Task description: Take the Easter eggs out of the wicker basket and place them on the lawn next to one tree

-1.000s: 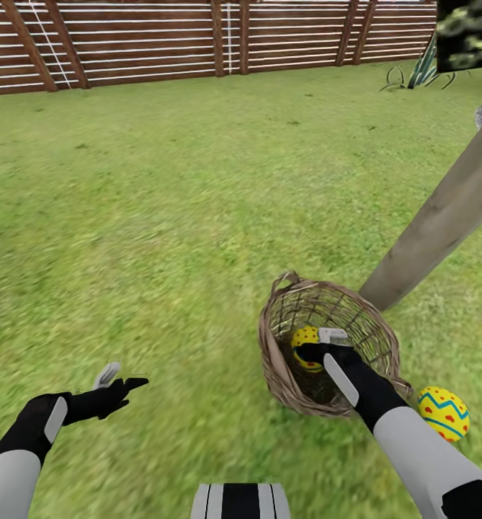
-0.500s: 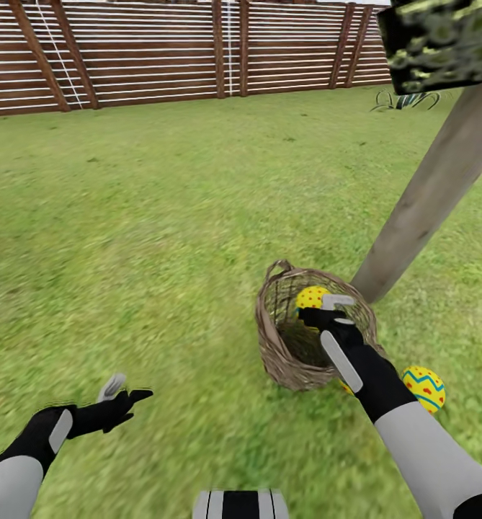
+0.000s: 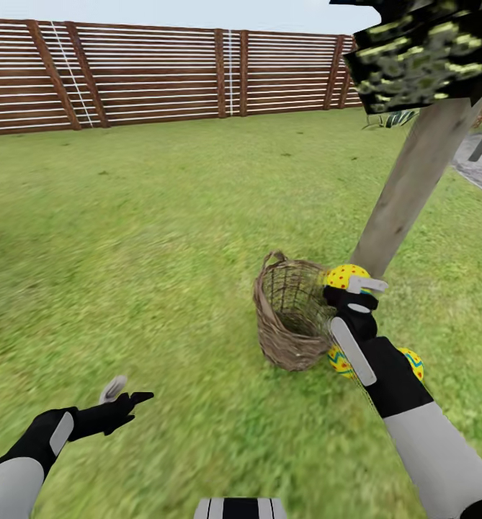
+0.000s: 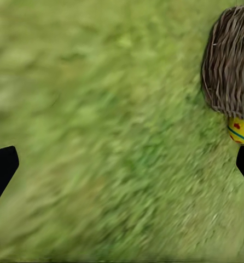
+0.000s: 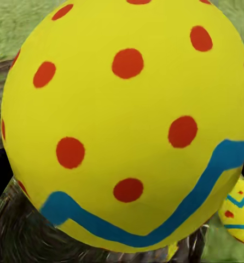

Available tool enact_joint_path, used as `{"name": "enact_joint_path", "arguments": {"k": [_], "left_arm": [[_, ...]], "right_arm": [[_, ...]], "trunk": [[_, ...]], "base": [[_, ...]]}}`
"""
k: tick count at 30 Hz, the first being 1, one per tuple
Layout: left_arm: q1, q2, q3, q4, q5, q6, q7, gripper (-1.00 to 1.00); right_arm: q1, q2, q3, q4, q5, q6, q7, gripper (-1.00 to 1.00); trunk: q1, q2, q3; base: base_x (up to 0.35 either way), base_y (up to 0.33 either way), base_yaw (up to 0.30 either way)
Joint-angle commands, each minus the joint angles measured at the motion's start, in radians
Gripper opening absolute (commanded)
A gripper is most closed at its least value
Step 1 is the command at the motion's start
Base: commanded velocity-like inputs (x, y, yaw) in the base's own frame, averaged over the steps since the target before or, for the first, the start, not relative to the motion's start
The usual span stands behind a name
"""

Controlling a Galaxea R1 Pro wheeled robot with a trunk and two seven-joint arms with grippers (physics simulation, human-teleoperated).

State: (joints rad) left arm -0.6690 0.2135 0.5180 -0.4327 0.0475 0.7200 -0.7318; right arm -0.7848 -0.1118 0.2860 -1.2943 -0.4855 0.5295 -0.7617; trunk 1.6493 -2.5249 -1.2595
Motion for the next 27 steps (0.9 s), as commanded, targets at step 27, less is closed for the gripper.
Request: {"name": "enact_joint_path", "arguments": {"k": [27], "left_arm": [[0.002,-0.008,-0.007,0.105,-0.078,-0.02,-0.327,1.0]], "right_arm": [[0.037,-0.207,-0.415,0.926,0.071,-0.584,0.613,-1.0]], "trunk": [[-0.001,0.0,-0.001]], "base": [[-0.015,0.0,0.0]]}}
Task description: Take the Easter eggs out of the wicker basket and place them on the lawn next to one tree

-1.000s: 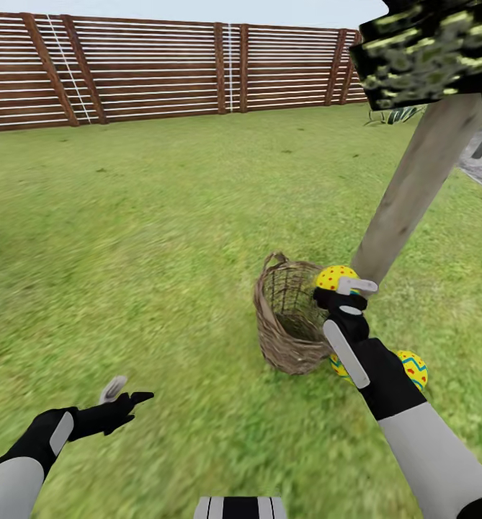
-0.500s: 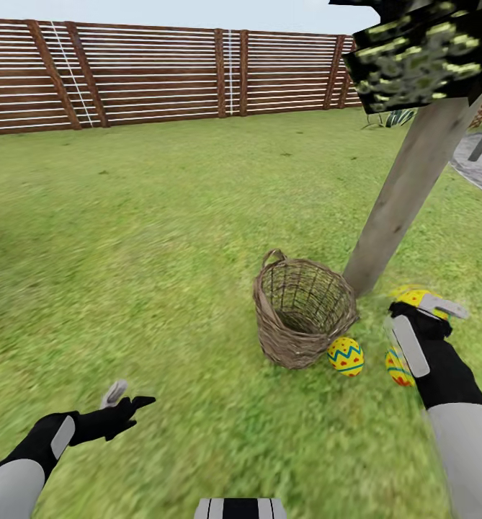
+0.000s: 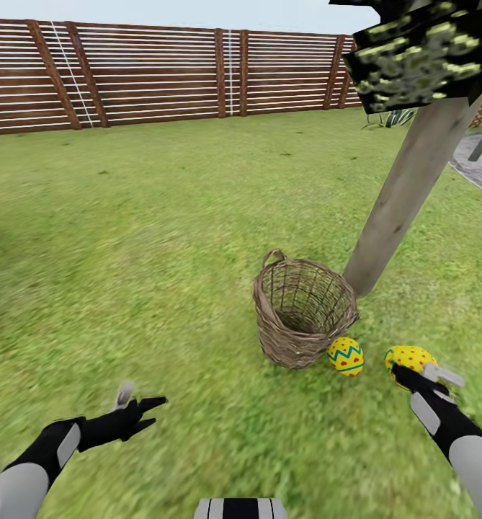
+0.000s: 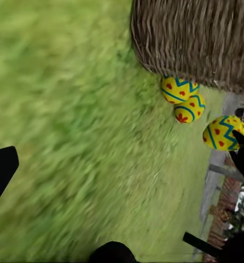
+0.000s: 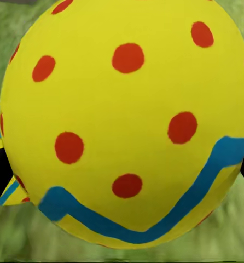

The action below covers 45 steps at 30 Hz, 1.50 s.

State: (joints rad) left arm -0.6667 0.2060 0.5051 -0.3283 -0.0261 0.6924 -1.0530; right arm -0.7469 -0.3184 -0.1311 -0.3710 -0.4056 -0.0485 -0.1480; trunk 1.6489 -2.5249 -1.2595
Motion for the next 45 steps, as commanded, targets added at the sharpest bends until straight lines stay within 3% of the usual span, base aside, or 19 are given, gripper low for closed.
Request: {"name": "enact_joint_path", "arguments": {"k": [1,2,5,8,11,14,22,41,45], "left_arm": [[-0.001,0.0,0.006,0.015,-0.024,-0.021,-0.048,1.0],[-0.001,0.0,0.006,0.047,-0.044,-0.081,-0.11,1.0],[-0.001,-0.012,0.006,0.133,-0.062,-0.239,-0.193,1.0],[-0.001,-0.025,0.005,0.194,-0.069,-0.288,-0.218,1.0],[-0.001,-0.035,0.004,0.242,-0.124,-0.362,-0.224,1.0],[-0.001,-0.04,0.004,0.255,-0.173,-0.393,-0.222,1.0],[0.001,-0.036,0.003,0.304,-0.186,-0.493,-0.217,1.0],[0.001,-0.015,0.0,0.304,-0.186,-0.498,-0.204,1.0],[0.001,-0.002,-0.002,0.304,-0.213,-0.5,-0.176,1.0]], "right_arm": [[-0.001,0.002,0.002,0.042,0.004,-0.05,0.025,-1.0],[0.0,0.007,0.003,0.098,0.017,-0.125,0.065,-1.0],[0.0,0.038,0.003,0.235,0.04,-0.304,0.124,-1.0],[0.016,0.054,0.004,0.326,0.054,-0.407,0.161,-1.0],[0.05,0.083,0.004,0.351,0.058,-0.481,0.203,-1.0],[0.063,0.094,0.003,0.357,0.059,-0.497,0.212,-1.0],[0.085,0.095,0.004,0.36,0.06,-0.561,0.214,-1.0],[0.101,0.108,0.004,0.376,0.057,-0.579,0.213,-1.0],[0.101,0.109,0.004,0.376,0.057,-0.579,0.213,-1.0]], "trunk": [[0.0,0.0,-0.001],[0.0,0.0,-0.001],[0.0,0.0,-0.001],[0.0,0.0,-0.001],[0.0,0.0,-0.001],[0.0,0.0,-0.001],[0.0,0.0,-0.001],[0.0,0.0,-0.001],[0.002,-0.001,-0.016]], "base": [[0.0,0.0,0.0],[0.0,0.0,0.0],[0.0,0.0,0.0],[0.0,0.0,0.0],[0.0,0.0,0.0],[0.0,0.0,0.0],[0.0,0.0,0.0],[0.165,0.005,0.0],[0.002,0.0,0.0]]}}
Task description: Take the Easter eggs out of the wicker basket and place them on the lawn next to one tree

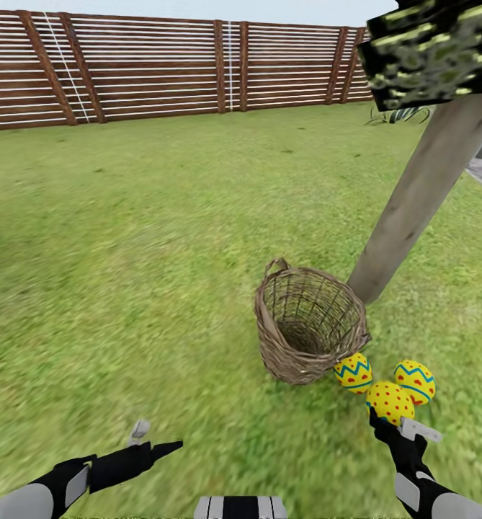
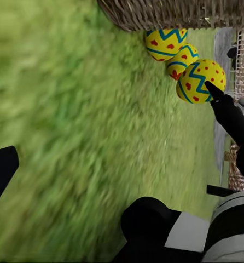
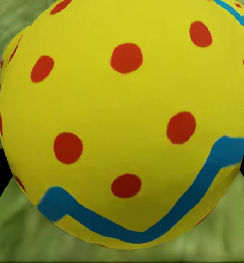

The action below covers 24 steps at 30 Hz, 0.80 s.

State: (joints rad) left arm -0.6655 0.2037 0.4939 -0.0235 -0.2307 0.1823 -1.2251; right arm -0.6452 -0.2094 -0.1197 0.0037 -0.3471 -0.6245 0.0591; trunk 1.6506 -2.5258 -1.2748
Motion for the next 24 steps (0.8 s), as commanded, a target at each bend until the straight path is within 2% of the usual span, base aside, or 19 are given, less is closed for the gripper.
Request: {"name": "enact_joint_path", "arguments": {"k": [1,24], "left_arm": [[0.0,0.001,0.009,-0.001,-0.013,0.01,0.006,1.0],[0.0,-0.003,0.009,-0.001,-0.018,0.009,0.018,1.0]], "right_arm": [[-0.001,0.0,-0.008,0.001,-0.001,-0.003,0.006,-1.0],[-0.001,0.002,-0.008,0.001,-0.001,-0.003,0.005,-1.0]], "trunk": [[0.0,-0.001,-0.005],[0.011,-0.006,-0.094]], "base": [[0.0,0.0,0.0],[0.0,0.0,0.0]]}}
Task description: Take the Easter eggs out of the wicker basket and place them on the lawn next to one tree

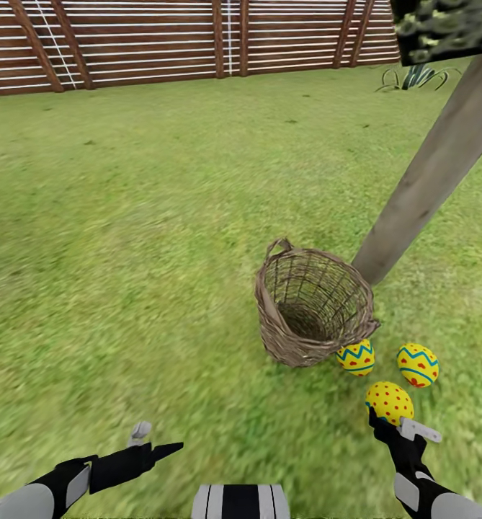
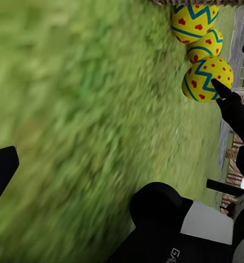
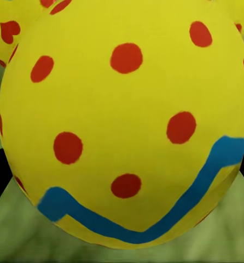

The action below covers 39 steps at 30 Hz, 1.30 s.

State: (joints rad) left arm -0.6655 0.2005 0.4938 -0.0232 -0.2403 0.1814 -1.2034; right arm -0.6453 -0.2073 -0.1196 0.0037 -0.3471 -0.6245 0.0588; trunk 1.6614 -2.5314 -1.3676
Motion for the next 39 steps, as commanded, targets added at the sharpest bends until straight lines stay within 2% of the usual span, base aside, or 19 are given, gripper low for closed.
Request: {"name": "enact_joint_path", "arguments": {"k": [1,17,22,32,39], "left_arm": [[0.0,0.0,0.009,-0.001,-0.008,0.01,-0.004,1.0],[0.0,-0.001,0.009,-0.001,-0.008,0.01,0.001,1.0],[0.0,-0.001,0.009,-0.001,-0.008,0.01,0.047,1.0],[0.0,0.002,0.009,0.0,-0.007,0.01,0.051,1.0],[0.0,0.001,0.01,0.0,-0.007,0.009,0.051,1.0]], "right_arm": [[-0.001,0.0,-0.008,0.001,-0.001,-0.003,0.006,-1.0],[-0.001,-0.004,-0.008,0.001,-0.001,-0.003,0.006,-1.0],[-0.001,-0.004,-0.008,0.001,-0.001,-0.004,0.006,-1.0],[-0.001,-0.008,-0.009,-0.003,-0.003,-0.006,0.005,-1.0],[-0.001,-0.016,-0.009,-0.004,-0.003,-0.055,0.0,-1.0]], "trunk": [[0.0,-0.001,-0.005],[0.007,-0.004,-0.067],[0.01,-0.005,-0.086],[0.01,-0.005,-0.086],[0.01,-0.005,-0.086]], "base": [[0.0,0.0,0.0],[0.0,0.0,0.0],[0.0,0.0,0.0],[0.008,0.0,0.0],[0.276,0.0,0.0]]}}
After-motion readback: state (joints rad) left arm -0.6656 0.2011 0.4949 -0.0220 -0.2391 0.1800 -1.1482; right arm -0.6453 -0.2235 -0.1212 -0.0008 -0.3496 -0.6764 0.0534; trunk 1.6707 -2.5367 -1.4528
